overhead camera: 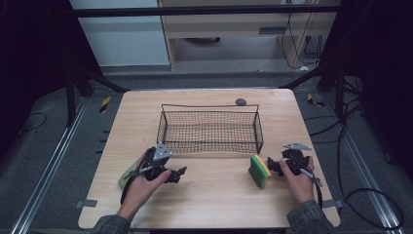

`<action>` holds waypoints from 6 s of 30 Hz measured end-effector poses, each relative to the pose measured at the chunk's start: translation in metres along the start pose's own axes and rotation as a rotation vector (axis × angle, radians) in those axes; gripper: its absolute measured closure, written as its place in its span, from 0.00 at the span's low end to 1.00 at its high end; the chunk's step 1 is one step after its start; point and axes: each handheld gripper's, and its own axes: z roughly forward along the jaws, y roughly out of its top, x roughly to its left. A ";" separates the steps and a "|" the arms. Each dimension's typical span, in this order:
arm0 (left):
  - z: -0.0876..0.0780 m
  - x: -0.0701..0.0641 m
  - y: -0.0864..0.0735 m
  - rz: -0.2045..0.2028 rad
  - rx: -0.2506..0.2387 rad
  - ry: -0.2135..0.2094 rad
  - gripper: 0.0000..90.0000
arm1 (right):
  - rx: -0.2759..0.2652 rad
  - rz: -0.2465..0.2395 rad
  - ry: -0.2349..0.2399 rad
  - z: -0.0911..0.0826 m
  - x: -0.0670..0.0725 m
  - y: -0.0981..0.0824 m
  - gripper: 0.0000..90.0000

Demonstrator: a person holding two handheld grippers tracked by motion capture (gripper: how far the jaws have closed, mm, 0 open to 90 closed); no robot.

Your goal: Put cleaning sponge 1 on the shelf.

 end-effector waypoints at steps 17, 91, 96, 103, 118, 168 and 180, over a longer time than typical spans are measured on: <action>-0.078 0.064 0.021 0.000 0.153 0.163 0.10 | -0.002 -0.030 0.026 -0.006 -0.002 -0.006 0.01; -0.039 0.083 -0.021 -0.070 0.529 0.015 0.65 | -0.002 -0.083 0.073 -0.008 0.000 -0.008 0.00; -0.038 0.083 -0.022 -0.064 0.520 0.013 0.77 | -0.002 -0.083 0.073 -0.008 0.000 -0.008 0.00; -0.050 0.083 -0.023 -0.039 0.485 0.023 0.78 | -0.003 -0.085 0.074 -0.008 -0.001 -0.008 0.00; -0.082 0.083 -0.011 0.032 0.378 0.058 0.78 | -0.003 -0.084 0.076 -0.007 0.000 -0.008 0.00; -0.084 0.103 0.113 0.377 0.290 0.118 0.78 | -0.004 -0.089 0.079 -0.008 0.000 -0.008 0.01; -0.078 0.093 0.152 0.489 0.287 0.143 0.78 | -0.001 -0.093 0.082 -0.007 -0.001 -0.008 0.01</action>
